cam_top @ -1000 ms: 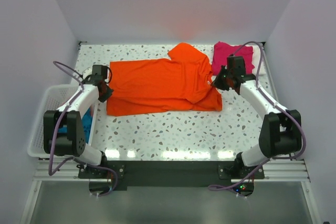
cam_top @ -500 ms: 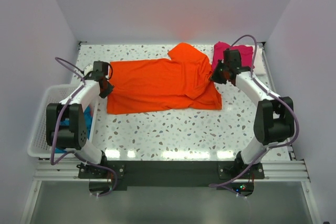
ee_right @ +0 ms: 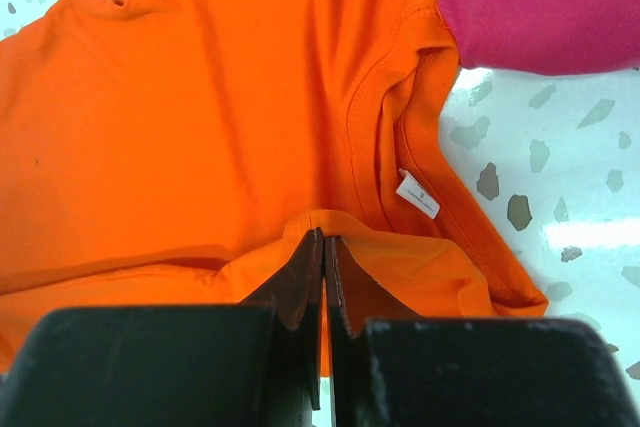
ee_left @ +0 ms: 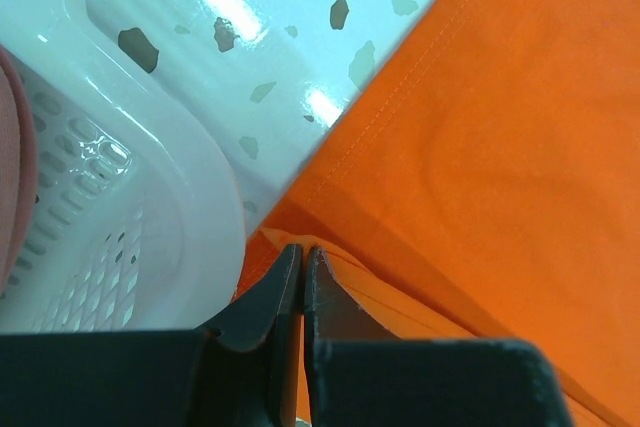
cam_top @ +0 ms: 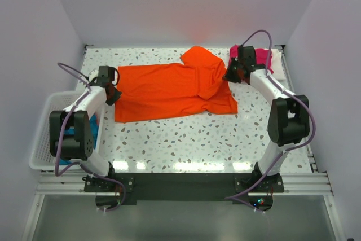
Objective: Fold and stack the t-shirts
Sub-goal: Fold the tshirt
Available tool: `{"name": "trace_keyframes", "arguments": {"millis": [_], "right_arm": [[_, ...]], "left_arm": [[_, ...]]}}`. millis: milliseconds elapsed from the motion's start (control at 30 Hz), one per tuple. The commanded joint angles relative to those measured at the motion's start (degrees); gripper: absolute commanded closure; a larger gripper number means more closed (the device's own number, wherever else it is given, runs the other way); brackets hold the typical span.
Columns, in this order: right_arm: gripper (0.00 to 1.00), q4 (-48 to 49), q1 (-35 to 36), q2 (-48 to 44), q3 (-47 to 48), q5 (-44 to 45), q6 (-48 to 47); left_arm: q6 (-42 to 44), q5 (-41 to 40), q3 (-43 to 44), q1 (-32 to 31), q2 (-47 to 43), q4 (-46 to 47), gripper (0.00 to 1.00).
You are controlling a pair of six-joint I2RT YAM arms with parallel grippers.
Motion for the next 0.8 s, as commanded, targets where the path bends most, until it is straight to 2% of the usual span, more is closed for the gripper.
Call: {"name": "trace_keyframes", "arguments": {"millis": [0,233,267,300,333,367,433,467,567,667,767], "right_arm": [[1.00,2.3,0.0,1.3,3.0,-0.2,-1.4],[1.00,1.0,0.1,5.3,6.8,-1.6,-2.8],[0.98,0.8,0.0,5.8,7.4,-1.9,-2.9],[0.90,0.5,0.0,7.1,8.1,-1.9,-3.0],[0.77,-0.1,0.0,7.8,9.2,-1.9,-3.1],[0.60,-0.3,0.1,8.2,9.9,-1.9,-3.2],[0.47,-1.1,0.0,8.5,11.2,-1.3,-3.6],[0.38,-1.4,0.0,8.0,11.2,-1.2,-3.8],[0.34,-1.4,0.5,5.0,9.2,0.0,-4.1],[0.34,-0.7,1.8,0.5,3.0,1.7,-3.5],[0.40,2.7,4.4,-3.8,-6.0,3.9,-2.0]], "left_arm": [[0.0,-3.0,-1.3,2.2,-0.5,0.4,1.00],[1.5,-0.7,-1.4,2.3,0.1,3.1,0.98],[1.8,-0.3,-0.9,2.3,0.3,3.2,0.90],[2.6,0.6,-0.6,2.3,0.3,3.4,0.85],[3.2,1.3,-0.1,2.4,0.4,3.9,0.79],[4.3,2.1,0.8,2.4,0.4,4.0,0.66],[5.5,3.5,1.4,2.3,-0.2,4.9,0.52],[6.4,4.1,1.6,2.3,-1.2,5.1,0.39],[7.3,5.1,0.9,2.1,-4.0,5.3,0.30],[6.6,4.5,-0.9,2.0,-7.4,3.2,0.28],[5.5,3.8,-4.9,0.9,-11.2,2.5,0.28]]}}
